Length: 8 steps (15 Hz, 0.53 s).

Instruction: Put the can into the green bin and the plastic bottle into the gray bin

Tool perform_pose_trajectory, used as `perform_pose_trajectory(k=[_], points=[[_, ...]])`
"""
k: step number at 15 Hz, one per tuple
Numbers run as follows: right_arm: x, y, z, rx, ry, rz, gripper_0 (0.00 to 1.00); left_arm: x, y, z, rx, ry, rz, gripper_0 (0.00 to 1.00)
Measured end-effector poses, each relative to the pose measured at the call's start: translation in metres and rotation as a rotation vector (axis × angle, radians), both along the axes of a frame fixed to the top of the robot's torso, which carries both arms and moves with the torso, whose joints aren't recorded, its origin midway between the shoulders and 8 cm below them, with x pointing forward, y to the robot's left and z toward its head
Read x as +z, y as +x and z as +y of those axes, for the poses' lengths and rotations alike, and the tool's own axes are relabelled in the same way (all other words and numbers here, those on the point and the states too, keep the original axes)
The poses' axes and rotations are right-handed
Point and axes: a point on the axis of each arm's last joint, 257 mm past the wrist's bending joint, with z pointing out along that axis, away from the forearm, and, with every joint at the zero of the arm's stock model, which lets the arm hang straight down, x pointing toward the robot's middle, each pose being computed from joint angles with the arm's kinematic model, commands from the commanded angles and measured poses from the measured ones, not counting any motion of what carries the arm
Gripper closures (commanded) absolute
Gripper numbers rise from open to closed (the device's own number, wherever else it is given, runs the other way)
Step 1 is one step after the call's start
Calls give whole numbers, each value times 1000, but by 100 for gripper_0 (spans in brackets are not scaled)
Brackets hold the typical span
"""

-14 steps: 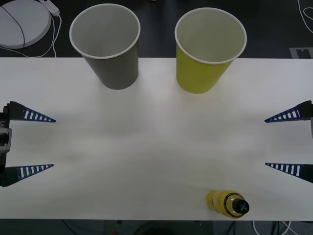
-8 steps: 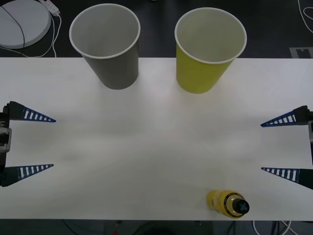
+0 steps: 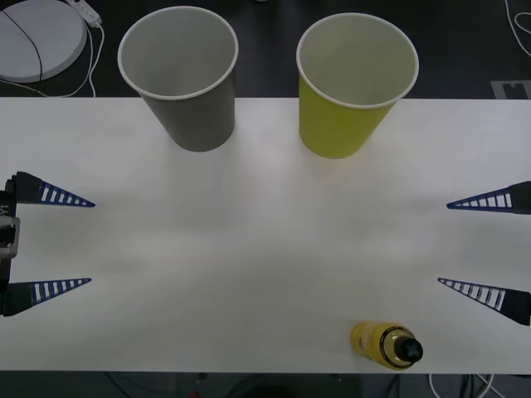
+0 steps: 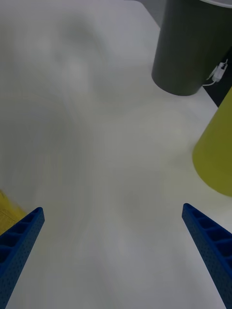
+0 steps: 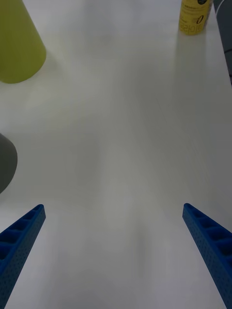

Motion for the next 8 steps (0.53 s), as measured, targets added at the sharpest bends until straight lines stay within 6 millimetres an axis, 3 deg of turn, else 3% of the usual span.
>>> perform_pose_trajectory(k=[8], points=[[-39, -35, -69, 9, 81, 46, 0, 0, 0, 0, 0, 0, 0, 0]])
